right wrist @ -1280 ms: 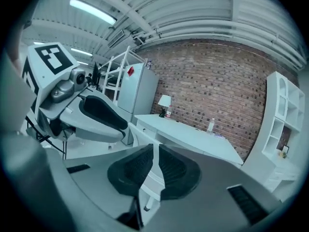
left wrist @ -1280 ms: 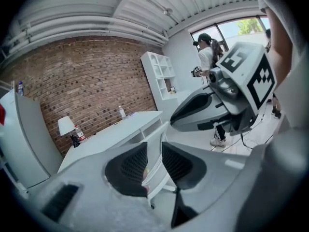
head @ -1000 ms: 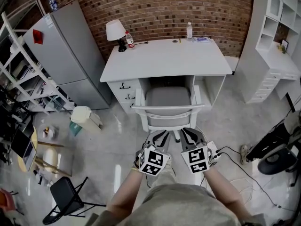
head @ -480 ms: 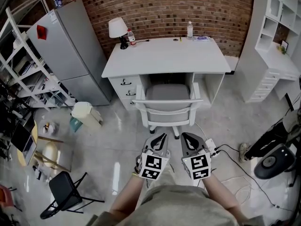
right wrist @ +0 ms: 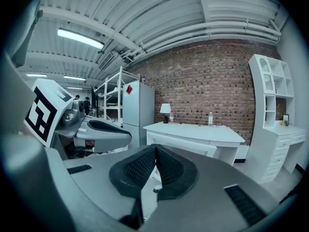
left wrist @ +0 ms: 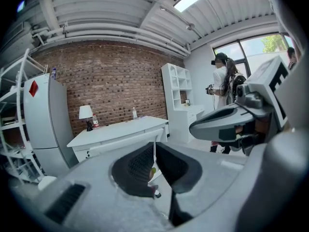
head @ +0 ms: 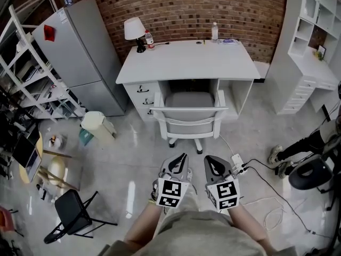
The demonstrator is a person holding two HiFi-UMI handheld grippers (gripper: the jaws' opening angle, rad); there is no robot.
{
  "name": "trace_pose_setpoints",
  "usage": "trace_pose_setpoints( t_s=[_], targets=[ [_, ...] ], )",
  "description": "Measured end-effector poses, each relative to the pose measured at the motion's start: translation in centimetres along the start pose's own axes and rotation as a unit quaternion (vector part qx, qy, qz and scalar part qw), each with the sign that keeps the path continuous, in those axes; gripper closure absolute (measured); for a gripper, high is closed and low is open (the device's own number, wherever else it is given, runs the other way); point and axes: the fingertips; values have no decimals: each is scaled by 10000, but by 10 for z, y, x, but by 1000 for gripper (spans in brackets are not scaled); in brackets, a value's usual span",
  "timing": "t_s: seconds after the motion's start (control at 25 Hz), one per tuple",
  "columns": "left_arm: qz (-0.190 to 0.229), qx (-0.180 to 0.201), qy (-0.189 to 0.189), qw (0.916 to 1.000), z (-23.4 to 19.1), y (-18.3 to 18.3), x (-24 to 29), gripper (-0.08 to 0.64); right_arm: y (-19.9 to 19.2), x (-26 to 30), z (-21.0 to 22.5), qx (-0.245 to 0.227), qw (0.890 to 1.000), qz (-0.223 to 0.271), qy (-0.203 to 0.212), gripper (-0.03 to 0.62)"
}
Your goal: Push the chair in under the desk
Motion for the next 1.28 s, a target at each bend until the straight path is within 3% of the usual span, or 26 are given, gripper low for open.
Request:
trace_pose_setpoints(
  t_s=[0.8,1.28],
  targets=[
    [80,-327,83,9994,18,-13,-45,537,-7,-32,-29,176,9998,84,102,584],
    [149,-229,107,9996,23,-12,-55,537,-6,-41,-33,170,9997,148,79,584]
  ],
)
Point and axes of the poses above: the fingertips, and each gripper's own axes: x forward along the fingers, z to its right, y out of its top, and after that the axes turned 4 degrees about -x, right-handed
